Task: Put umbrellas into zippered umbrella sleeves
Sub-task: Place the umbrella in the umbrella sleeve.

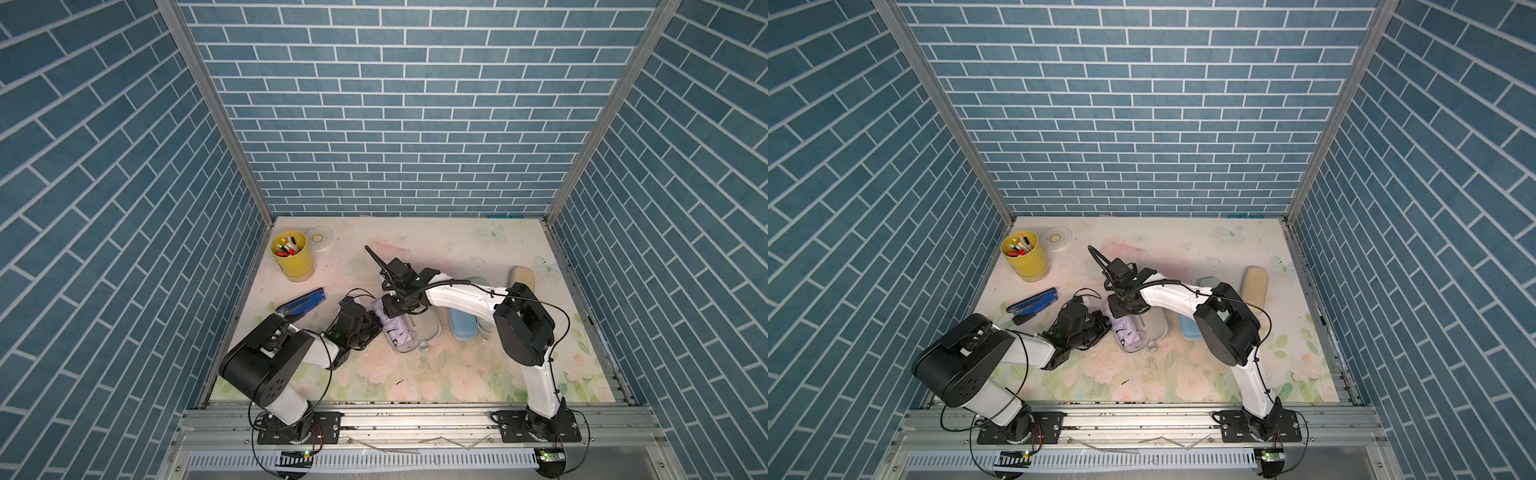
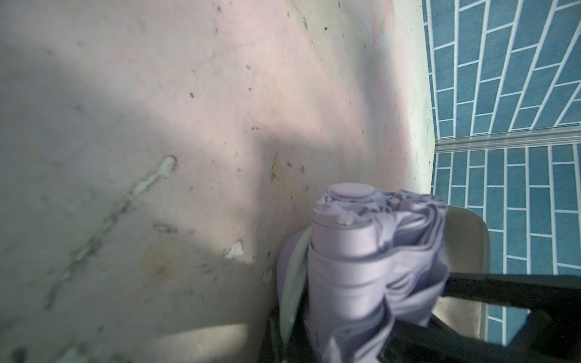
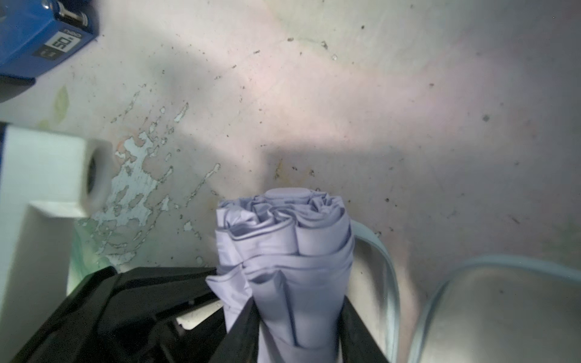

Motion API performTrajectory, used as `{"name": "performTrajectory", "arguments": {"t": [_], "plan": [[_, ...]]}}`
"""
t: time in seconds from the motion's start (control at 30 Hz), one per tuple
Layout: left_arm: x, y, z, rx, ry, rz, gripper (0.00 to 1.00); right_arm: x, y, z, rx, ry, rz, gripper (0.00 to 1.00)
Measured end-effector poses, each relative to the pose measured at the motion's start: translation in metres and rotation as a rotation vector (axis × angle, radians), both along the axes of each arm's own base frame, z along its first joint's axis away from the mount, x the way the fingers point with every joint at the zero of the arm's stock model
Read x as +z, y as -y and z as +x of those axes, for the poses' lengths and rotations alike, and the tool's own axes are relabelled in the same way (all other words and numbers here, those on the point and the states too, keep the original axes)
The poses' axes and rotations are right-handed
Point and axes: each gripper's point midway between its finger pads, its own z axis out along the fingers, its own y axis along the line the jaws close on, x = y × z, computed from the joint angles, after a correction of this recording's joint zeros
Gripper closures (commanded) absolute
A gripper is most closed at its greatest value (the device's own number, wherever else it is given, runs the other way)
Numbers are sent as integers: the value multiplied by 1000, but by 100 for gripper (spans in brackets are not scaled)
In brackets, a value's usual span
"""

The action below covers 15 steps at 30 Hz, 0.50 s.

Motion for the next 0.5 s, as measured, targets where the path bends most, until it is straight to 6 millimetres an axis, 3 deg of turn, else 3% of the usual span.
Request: {"name": "performTrajectory", "arguments": {"t": [0.23,0.37,0.5], "plan": [[0,0,0,-4,-3,-5,100,-1,13,-15,12,-20,38,80],[0,0,0,-6,-5,-6,100,0,14,-15,9,-28,50,75],[0,0,0,-5,-5,-7,100,2,15,-15,9,-43,52,84]]}}
